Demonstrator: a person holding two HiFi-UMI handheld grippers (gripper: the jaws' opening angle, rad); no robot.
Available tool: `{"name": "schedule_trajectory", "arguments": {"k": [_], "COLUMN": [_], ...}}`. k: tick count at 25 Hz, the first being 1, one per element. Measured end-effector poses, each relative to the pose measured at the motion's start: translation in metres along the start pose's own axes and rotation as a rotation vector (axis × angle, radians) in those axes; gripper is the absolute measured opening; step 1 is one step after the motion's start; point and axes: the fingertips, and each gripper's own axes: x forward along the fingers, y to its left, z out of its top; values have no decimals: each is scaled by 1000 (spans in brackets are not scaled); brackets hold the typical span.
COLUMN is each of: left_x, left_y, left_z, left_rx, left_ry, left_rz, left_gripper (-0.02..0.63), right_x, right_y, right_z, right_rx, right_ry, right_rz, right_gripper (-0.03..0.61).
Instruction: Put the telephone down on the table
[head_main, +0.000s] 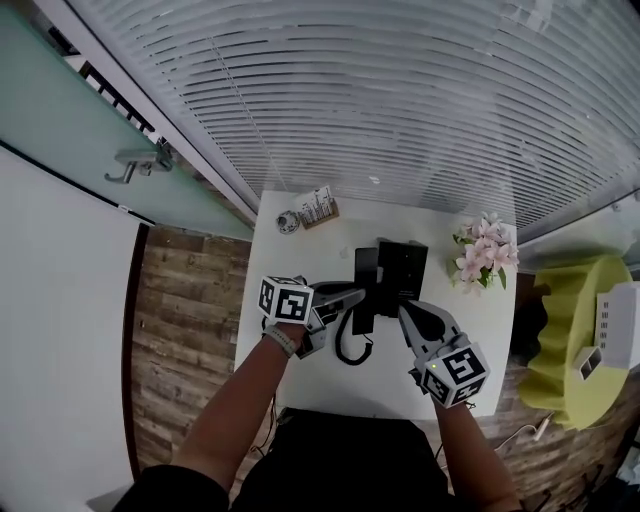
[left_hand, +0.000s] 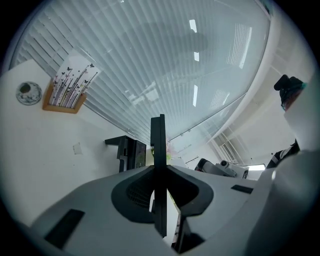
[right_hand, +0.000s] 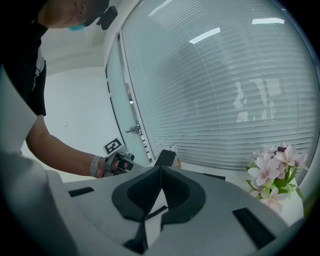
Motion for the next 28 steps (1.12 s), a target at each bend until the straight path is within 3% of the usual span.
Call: {"name": "schedule_trajectory", "arguments": {"k": [14,28], "left_x": [-69,-144], "left_y": [1,43], "left_z": [-2,9], "left_rx": [5,25], "left_ry": [-11,11], "left_rz": [30,125], "left_gripper": [77,77], "right_x": [23,76], "right_y": [54,101], "right_z": [4,4], "right_rx": [-29,-50], "right_ry": [-3,24], "right_rz": [41,92], "right_gripper": [25,25]}}
